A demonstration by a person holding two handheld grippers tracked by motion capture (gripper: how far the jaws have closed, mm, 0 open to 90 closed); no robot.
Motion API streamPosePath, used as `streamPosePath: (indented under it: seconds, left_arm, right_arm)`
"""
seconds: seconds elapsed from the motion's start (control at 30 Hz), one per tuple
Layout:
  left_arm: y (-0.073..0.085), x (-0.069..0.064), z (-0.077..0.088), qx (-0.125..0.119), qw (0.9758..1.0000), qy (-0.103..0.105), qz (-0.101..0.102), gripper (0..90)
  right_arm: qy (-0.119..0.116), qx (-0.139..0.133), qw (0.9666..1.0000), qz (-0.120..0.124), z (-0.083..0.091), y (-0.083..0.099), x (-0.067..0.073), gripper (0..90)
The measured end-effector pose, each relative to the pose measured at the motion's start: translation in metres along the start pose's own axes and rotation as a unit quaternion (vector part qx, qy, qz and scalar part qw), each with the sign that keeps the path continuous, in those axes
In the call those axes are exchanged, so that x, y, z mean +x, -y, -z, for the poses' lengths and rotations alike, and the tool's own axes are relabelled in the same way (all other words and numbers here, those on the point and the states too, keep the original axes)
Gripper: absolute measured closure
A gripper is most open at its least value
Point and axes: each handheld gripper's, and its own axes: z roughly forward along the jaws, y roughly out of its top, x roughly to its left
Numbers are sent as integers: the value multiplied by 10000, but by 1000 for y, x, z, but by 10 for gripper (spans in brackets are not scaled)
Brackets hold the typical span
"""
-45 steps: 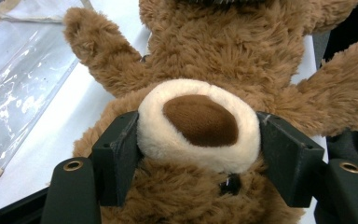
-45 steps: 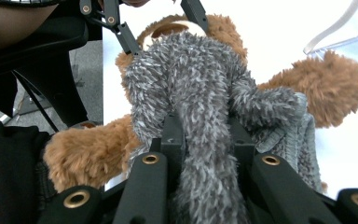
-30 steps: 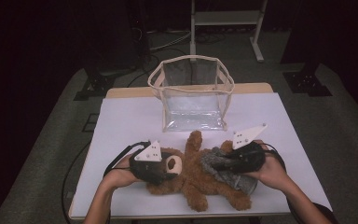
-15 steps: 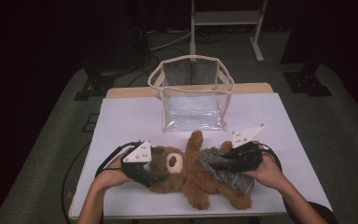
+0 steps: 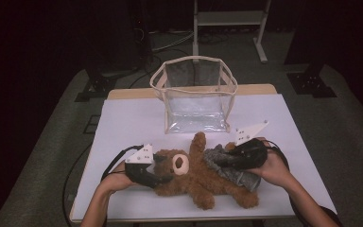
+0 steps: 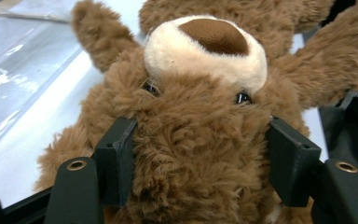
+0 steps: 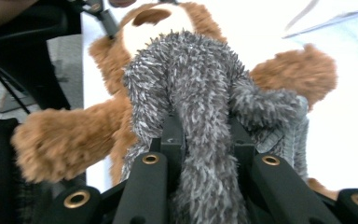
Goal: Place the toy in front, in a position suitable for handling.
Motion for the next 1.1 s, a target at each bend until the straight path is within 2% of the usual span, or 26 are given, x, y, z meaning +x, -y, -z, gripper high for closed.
streamPosePath:
  seconds: [0.13, 0.23, 0.33, 0.43, 0.47, 0.5, 0.6, 0.8, 0.93, 1.0, 1.1]
  left_arm:
    - [-7, -2, -9, -67, 10000, 73, 1, 348]
    - [-19, -3, -23, -104, 9999, 120, -29, 347]
    - [-25, -4, -31, -106, 9998, 168, -73, 347]
    - [-31, -6, -41, -46, 9998, 162, -117, 342]
    - [-31, -6, -41, -46, 9998, 162, -117, 339]
    - [-30, -5, -41, 1, 9998, 135, -133, 339]
    - [-25, -4, -37, -61, 9999, 129, -67, 330]
    - [-27, -4, -33, -81, 9998, 82, -137, 338]
    - [-29, -5, -35, -40, 9999, 17, -135, 340]
    - [-30, -5, -35, -25, 9999, -19, -125, 339]
    - [-29, -4, -35, 10, 9999, -48, -115, 339]
  right_arm:
    - [170, 67, 9998, -37, 8, -2, -5, 736]
    - [234, 71, 9997, -35, 11, -5, -5, 737]
    - [168, 25, 9999, 30, 10, -10, -3, 737]
    - [-27, 118, 9995, 300, -6, -23, 9, 737]
    - [-21, 189, 9990, 400, -10, -24, 12, 737]
    - [-21, 189, 9990, 400, -10, -24, 12, 737]
    - [-87, 254, 9989, 387, -17, -23, 17, 739]
    - [-126, 410, 9986, 317, -8, -3, 24, 742]
    - [-108, 507, 9978, 404, -2, 2, 35, 742]
    - [-130, 547, 9974, 460, -5, 1, 39, 742]
    - [-319, 647, 9960, 532, -17, 1, 44, 743]
